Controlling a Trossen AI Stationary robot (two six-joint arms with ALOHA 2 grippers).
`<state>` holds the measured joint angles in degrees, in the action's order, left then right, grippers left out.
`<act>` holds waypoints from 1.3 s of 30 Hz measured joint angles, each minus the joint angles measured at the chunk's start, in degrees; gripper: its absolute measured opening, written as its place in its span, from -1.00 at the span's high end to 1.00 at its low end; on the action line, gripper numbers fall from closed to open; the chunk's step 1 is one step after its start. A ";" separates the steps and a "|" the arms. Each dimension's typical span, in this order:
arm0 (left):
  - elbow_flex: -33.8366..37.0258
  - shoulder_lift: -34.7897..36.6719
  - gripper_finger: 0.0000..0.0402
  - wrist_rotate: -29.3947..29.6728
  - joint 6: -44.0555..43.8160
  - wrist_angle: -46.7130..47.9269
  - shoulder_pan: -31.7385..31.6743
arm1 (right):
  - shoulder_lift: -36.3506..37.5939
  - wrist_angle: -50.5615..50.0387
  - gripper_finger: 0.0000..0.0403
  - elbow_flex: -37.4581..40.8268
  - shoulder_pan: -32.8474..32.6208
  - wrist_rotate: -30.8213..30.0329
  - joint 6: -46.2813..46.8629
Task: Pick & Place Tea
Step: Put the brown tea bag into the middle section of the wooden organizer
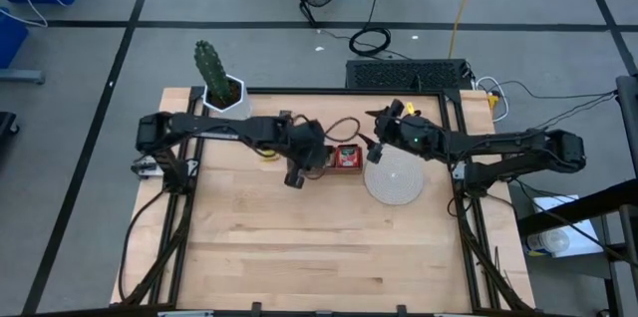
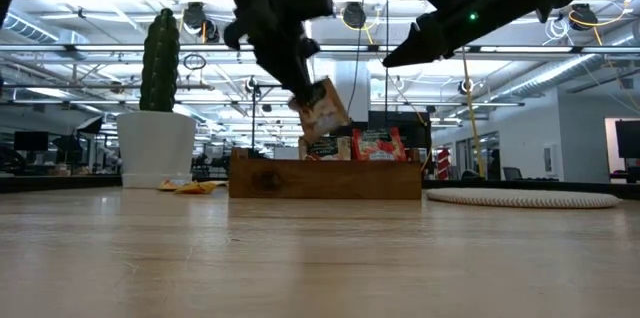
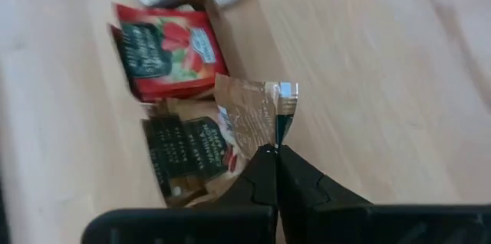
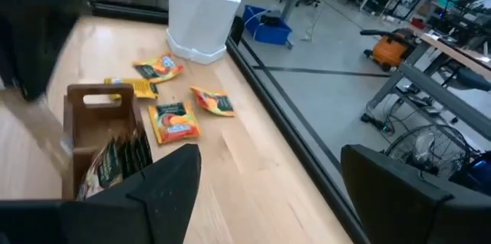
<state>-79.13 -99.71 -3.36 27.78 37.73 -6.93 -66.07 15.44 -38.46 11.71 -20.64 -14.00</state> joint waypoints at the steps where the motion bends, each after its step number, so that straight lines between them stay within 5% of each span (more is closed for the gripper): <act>1: -0.53 -1.03 1.00 -0.04 0.37 0.21 -0.18 | -0.05 0.00 -0.44 0.00 -0.01 0.00 -0.01; 15: -12.33 -15.01 1.00 -1.59 0.98 12.60 -2.71 | -0.08 -1.22 -0.43 0.00 -0.06 1.70 -0.15; 24: -12.79 -16.05 0.98 0.62 -3.10 13.41 -3.10 | -0.08 0.66 -0.42 2.87 -0.05 1.60 0.00; 39: -12.70 -16.12 0.19 5.18 -11.36 9.71 -0.54 | -0.08 1.88 -0.41 4.72 -0.18 1.51 1.44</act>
<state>-91.83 -115.83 1.83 16.43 47.44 -7.47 -66.15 17.32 -33.74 11.53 -19.14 -12.56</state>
